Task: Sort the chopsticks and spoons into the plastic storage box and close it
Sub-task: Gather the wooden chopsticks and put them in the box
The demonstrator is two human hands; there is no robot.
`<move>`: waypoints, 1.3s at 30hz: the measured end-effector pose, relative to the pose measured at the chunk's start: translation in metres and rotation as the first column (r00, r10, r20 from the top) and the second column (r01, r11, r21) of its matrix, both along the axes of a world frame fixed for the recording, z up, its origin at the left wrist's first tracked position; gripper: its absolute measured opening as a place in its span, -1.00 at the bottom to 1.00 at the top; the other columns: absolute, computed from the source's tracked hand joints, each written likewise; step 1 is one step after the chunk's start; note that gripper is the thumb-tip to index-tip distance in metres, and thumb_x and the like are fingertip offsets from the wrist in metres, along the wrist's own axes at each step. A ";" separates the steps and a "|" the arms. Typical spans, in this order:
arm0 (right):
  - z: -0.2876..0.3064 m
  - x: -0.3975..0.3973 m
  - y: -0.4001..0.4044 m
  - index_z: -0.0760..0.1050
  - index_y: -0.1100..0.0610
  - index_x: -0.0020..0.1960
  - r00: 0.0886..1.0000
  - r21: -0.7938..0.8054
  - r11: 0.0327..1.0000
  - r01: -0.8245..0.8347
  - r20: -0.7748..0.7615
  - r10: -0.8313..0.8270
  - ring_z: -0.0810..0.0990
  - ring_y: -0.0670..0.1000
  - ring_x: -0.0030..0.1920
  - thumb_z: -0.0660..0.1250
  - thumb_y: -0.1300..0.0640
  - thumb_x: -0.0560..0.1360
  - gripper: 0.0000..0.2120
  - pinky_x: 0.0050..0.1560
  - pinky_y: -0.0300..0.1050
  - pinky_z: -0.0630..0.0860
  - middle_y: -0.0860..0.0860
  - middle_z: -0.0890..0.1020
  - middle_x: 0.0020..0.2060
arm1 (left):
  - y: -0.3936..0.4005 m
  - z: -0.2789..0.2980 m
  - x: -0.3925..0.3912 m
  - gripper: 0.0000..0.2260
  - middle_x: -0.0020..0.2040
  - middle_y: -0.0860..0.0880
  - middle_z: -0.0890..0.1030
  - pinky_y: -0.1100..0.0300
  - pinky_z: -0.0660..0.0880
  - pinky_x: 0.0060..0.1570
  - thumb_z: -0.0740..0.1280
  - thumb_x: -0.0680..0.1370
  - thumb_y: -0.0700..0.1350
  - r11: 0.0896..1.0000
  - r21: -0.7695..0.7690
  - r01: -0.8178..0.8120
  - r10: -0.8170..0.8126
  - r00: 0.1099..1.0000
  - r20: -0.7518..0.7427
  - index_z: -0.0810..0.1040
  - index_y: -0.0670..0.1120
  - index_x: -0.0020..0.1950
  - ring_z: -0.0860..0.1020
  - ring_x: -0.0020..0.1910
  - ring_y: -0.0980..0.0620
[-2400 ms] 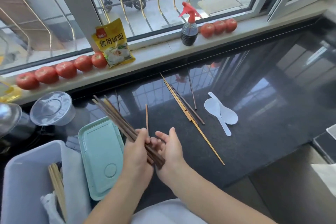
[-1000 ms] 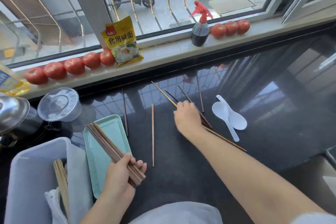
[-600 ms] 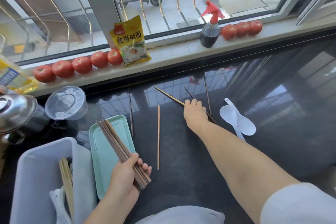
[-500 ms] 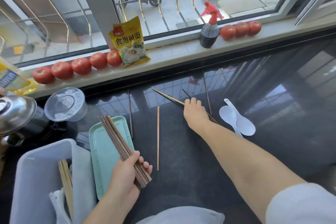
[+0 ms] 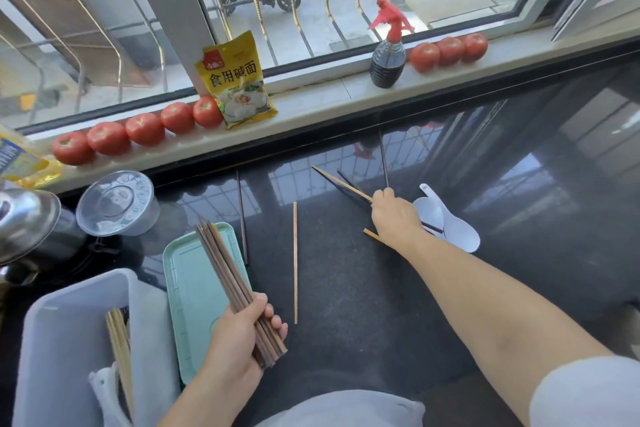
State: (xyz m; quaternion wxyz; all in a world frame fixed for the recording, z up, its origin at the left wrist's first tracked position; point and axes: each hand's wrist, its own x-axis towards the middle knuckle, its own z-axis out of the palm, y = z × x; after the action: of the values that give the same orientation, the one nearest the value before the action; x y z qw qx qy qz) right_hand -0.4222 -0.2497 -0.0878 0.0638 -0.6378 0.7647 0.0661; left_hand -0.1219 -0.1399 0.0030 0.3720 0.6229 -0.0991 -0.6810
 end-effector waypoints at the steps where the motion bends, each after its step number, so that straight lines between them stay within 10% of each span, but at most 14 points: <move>1: 0.002 -0.002 -0.002 0.34 0.17 0.11 1.000 -0.049 0.999 0.023 0.020 -0.022 0.60 0.16 -0.06 0.20 0.25 0.60 -0.89 -0.29 -0.02 0.36 0.11 0.46 0.05 | 0.000 0.001 0.000 -0.92 -0.34 -0.07 0.46 0.12 0.59 -0.43 0.27 0.67 -0.24 1.000 0.000 0.007 -0.007 1.000 0.001 0.44 -0.12 -0.01 0.48 -0.47 0.02; 12: -0.001 0.001 -0.036 0.20 0.29 0.36 0.880 0.113 0.898 0.425 0.180 -0.439 0.62 0.27 0.13 0.37 0.30 0.50 -0.48 -0.11 -0.03 0.49 0.26 0.43 0.22 | 0.012 0.012 0.012 -0.94 -0.36 -0.09 0.46 0.10 0.58 -0.39 0.26 0.68 -0.25 0.999 0.030 -0.028 0.027 0.999 0.034 0.43 -0.13 0.03 0.46 -0.44 -0.01; 16: -0.012 -0.003 -0.029 -0.22 0.39 0.58 0.896 0.019 0.912 0.410 0.176 -0.407 0.62 0.21 0.13 0.33 0.27 0.53 -0.12 -0.09 -0.11 0.53 0.28 0.40 0.33 | 0.011 0.016 0.018 -0.92 -0.36 -0.08 0.45 0.10 0.58 -0.37 0.26 0.68 -0.26 0.998 0.038 -0.050 0.049 0.999 0.020 0.42 -0.13 0.00 0.45 -0.43 -0.02; 26: 0.036 0.016 -0.003 0.31 0.35 0.37 0.843 0.167 0.877 0.451 0.244 -0.480 0.47 0.22 0.23 0.23 0.31 0.57 -0.62 0.11 -0.04 0.50 0.23 0.38 0.26 | 0.004 0.025 0.018 -0.96 -0.34 -0.10 0.49 0.08 0.59 -0.37 0.27 0.67 -0.26 0.997 0.047 -0.068 0.071 0.997 -0.043 0.44 -0.16 0.06 0.50 -0.44 -0.01; 32: 0.100 0.098 0.057 0.40 -0.01 0.35 0.600 0.177 0.951 0.256 0.742 -0.299 0.54 0.05 -0.04 0.07 -0.14 0.58 -0.58 -0.02 -0.03 0.47 -0.08 0.54 -0.01 | 0.004 0.035 0.005 -0.95 0.02 -0.26 0.72 -0.05 0.70 -0.18 0.23 0.67 -0.30 0.996 0.016 -0.088 0.090 0.987 -0.133 0.42 -0.19 0.12 0.74 -0.09 -0.21; 35: 0.124 0.179 0.110 0.34 0.06 0.46 0.668 0.137 0.986 -0.100 0.744 -0.035 0.51 0.10 0.26 0.00 0.00 0.70 -0.62 0.28 0.06 0.44 -0.02 0.53 0.22 | 0.005 0.037 -0.007 -0.85 0.05 -0.25 0.70 0.00 0.68 -0.25 0.23 0.67 -0.25 0.998 -0.014 -0.059 0.056 0.984 -0.171 0.51 -0.20 0.22 0.71 -0.10 -0.19; 39: 0.124 0.210 0.131 0.38 0.03 0.28 0.725 0.106 0.992 -0.068 0.688 -0.024 0.51 0.17 0.03 -0.03 0.01 0.68 -0.70 0.11 0.12 0.51 0.02 0.37 0.04 | 0.016 0.035 -0.011 -0.64 0.19 -0.21 0.69 -0.05 0.55 0.10 0.17 0.72 0.00 0.994 0.051 -0.101 0.111 0.952 -0.284 0.62 -0.22 0.24 0.64 0.19 -0.17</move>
State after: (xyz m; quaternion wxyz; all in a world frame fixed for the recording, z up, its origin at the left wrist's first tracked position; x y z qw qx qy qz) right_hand -0.2121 -0.1192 0.0359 0.3813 -0.6207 0.6732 -0.1269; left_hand -0.1330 -0.1239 0.0382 0.4071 0.5287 0.0017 -0.7448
